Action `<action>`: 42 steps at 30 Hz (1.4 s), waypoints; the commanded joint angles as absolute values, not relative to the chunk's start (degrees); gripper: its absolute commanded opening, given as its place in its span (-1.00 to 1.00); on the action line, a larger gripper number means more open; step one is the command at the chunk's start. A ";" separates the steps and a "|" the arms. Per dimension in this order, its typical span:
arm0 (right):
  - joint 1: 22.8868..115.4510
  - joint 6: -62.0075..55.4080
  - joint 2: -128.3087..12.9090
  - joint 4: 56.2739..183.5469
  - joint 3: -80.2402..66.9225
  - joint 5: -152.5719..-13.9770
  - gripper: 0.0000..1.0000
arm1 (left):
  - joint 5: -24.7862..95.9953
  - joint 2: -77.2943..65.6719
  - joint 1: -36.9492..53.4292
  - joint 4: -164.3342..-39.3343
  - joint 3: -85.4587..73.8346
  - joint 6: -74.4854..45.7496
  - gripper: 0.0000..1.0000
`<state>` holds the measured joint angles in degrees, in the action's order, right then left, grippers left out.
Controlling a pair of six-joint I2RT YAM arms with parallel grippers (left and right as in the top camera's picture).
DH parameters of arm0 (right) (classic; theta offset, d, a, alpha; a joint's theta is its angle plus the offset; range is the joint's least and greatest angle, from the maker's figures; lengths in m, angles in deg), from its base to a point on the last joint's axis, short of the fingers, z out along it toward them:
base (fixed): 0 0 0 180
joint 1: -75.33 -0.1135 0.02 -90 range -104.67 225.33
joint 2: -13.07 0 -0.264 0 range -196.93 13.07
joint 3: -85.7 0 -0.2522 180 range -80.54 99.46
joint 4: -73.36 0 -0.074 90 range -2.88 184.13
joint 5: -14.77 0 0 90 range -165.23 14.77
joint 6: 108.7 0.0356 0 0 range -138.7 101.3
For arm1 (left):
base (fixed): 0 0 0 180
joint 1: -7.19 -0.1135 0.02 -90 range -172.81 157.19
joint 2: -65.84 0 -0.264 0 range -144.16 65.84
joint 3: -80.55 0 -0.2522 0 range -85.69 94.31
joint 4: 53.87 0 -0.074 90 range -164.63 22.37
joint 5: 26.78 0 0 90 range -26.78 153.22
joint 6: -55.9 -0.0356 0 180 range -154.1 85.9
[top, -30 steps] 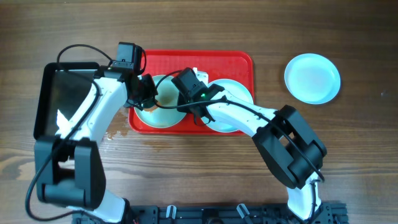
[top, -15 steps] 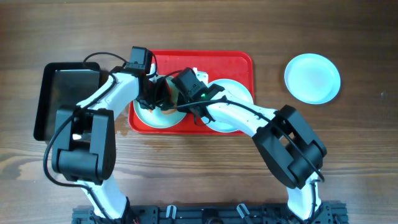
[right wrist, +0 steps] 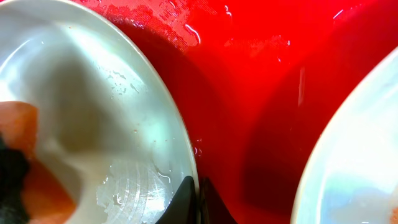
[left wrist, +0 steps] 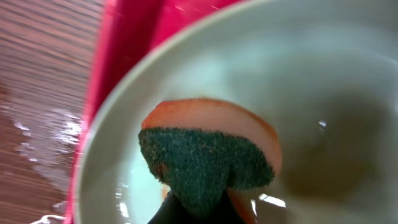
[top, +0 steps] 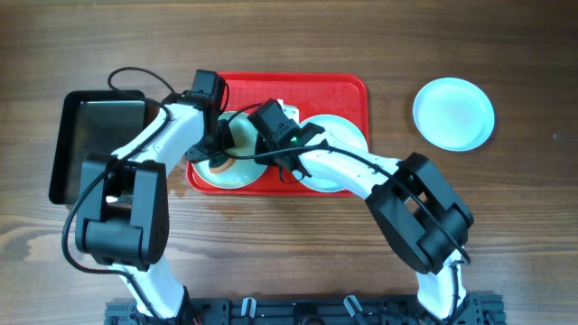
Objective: Clean dirty plates on tray and stack at the side
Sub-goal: 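Hold the plate with the right gripper and scrub it with the sponge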
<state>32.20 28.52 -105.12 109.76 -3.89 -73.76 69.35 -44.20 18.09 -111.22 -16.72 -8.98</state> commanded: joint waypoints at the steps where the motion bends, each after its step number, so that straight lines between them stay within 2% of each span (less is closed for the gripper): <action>1: 32.66 27.50 -106.74 110.33 -4.22 -71.88 -0.91 | 81.31 -47.13 16.99 -112.31 -19.04 -9.70 -0.92; 7: 32.66 27.32 -106.74 110.33 -4.22 -71.90 -0.91 | 79.71 -41.62 17.10 -115.29 -17.51 -9.70 -0.92; 11: 32.66 27.34 -106.74 110.30 -4.22 -71.90 -0.92 | 67.73 -34.41 17.10 -112.82 -16.94 -9.70 -0.92; 12: 32.66 27.34 -106.74 110.30 -4.22 -71.90 -0.91 | 61.22 -33.03 17.10 -110.74 -16.94 -9.70 -0.92; 16: 32.66 27.34 -106.74 110.28 -4.22 -71.92 -0.91 | 50.12 -34.26 17.21 -106.02 -17.11 -9.64 -0.92; 26: 32.66 27.34 -106.74 110.15 -4.22 -72.31 -0.91 | 50.14 -46.76 20.60 -99.94 -17.11 -6.36 -0.92; 29: 32.66 27.37 -106.74 110.17 -4.22 -72.29 -0.91 | 52.98 -48.81 20.53 -100.45 -17.11 -6.47 -0.92; 37: 32.66 27.34 -106.74 110.19 -4.22 -72.31 -0.91 | 79.67 -48.86 19.14 -114.06 -17.11 -6.66 -0.92; 42: 32.66 27.37 -106.74 110.19 -4.22 -72.31 -0.91 | 81.77 -48.84 17.80 -117.69 -17.11 -6.64 -0.92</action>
